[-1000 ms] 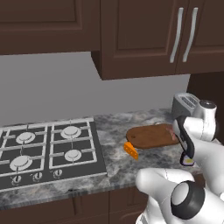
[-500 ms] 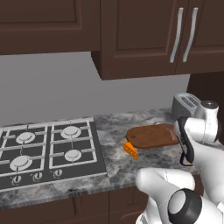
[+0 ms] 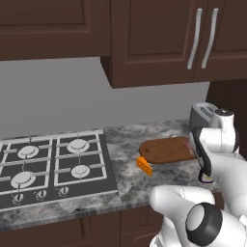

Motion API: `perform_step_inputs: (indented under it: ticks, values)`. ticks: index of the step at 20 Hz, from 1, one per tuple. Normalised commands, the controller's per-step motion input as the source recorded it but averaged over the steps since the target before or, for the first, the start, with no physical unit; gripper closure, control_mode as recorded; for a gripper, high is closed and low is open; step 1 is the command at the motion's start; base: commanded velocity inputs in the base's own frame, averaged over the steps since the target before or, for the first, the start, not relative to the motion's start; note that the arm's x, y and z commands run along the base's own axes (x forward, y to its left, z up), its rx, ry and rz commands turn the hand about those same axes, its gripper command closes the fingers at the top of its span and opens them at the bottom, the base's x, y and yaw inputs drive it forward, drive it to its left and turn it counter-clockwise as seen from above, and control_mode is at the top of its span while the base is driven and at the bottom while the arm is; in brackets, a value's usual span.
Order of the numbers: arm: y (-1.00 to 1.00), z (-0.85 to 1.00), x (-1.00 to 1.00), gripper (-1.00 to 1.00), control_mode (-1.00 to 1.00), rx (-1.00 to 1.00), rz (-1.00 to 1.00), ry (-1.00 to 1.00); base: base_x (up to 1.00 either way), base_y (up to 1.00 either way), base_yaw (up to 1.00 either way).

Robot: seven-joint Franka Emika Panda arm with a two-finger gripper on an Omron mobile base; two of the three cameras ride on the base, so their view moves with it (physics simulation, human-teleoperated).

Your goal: Retrieve the reheated potato from the microwave, then place the potato, cheese, and condiment on the cutting board.

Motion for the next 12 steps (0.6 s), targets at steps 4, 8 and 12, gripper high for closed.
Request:
perform_step_inputs:
  ticks: [4,8,12]
  values:
    - [0.01,0.00,0.00,-1.00,-1.00,0.09,0.00,0.19,0.00,0.00,0.00]
    - [0.00,0.00,-0.04,-1.00,-1.00,0.07,0.00,0.06,0.00,0.00,0.00]
    - [0.03,-0.02,-0.11,-1.00,-1.00,0.02,0.00,0.00,0.00,0.00,0.00]
